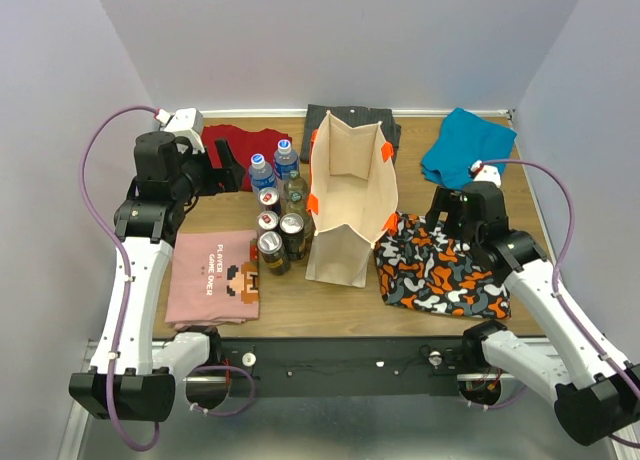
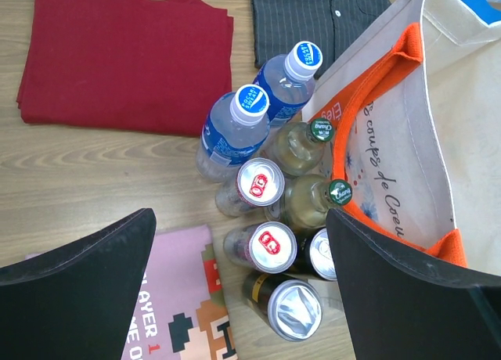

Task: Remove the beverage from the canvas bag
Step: Reset both arms

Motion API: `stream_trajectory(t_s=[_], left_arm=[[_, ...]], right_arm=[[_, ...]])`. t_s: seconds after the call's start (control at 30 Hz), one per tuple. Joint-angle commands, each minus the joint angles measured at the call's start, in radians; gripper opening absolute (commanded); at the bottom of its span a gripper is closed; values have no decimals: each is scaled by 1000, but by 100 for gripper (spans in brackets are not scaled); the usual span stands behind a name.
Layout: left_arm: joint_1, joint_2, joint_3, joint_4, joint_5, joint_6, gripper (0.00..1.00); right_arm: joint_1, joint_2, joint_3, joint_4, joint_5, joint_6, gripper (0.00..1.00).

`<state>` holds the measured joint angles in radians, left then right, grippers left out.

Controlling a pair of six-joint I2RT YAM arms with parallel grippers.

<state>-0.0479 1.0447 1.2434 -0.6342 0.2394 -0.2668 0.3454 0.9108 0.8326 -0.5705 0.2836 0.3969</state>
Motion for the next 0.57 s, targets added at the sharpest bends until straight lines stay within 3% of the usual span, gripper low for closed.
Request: stream_trajectory(t_s=[0.0, 0.33, 0.53], left_arm=[[3, -14, -10, -12, -15, 12, 99], [3, -9, -52, 73, -5, -6, 99], [3, 0, -59, 79, -52, -11, 99]], right_arm=[[0, 19, -9, 12, 124, 40, 99], [0, 40, -92, 115, 527, 204, 100], [0, 4, -187, 238, 673, 214, 100]])
